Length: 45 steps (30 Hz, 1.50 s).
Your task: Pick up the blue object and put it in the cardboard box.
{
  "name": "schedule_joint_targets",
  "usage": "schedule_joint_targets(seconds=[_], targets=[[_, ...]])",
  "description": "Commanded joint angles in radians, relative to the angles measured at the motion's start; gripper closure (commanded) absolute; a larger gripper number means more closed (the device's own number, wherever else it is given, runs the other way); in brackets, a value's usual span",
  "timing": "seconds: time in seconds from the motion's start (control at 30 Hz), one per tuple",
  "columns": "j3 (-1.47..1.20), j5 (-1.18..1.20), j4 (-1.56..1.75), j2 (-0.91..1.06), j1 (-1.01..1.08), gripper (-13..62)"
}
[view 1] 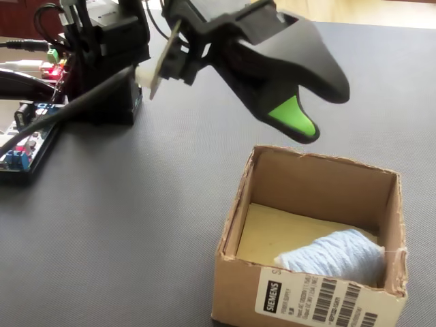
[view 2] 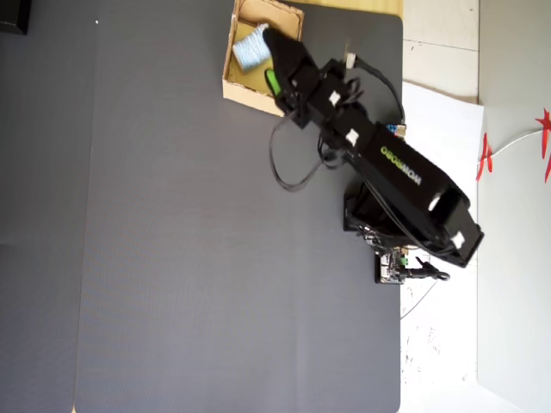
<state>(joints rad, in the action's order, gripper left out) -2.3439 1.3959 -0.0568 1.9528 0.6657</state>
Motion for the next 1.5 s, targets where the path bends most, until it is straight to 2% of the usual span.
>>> schedule_joint_targets(seconds=[0.0, 0.47, 0.83, 1.47], targets=[[0.018, 0.026, 0.031, 0.067, -0.064, 15.0], [-0.239, 0.026, 0.049, 0.267, -0.407, 15.1], [-0.442, 0.026, 0.035, 0.336, -0.606, 15.2], [-0.692, 0.034, 0.037, 0.334, -0.618, 15.1]])
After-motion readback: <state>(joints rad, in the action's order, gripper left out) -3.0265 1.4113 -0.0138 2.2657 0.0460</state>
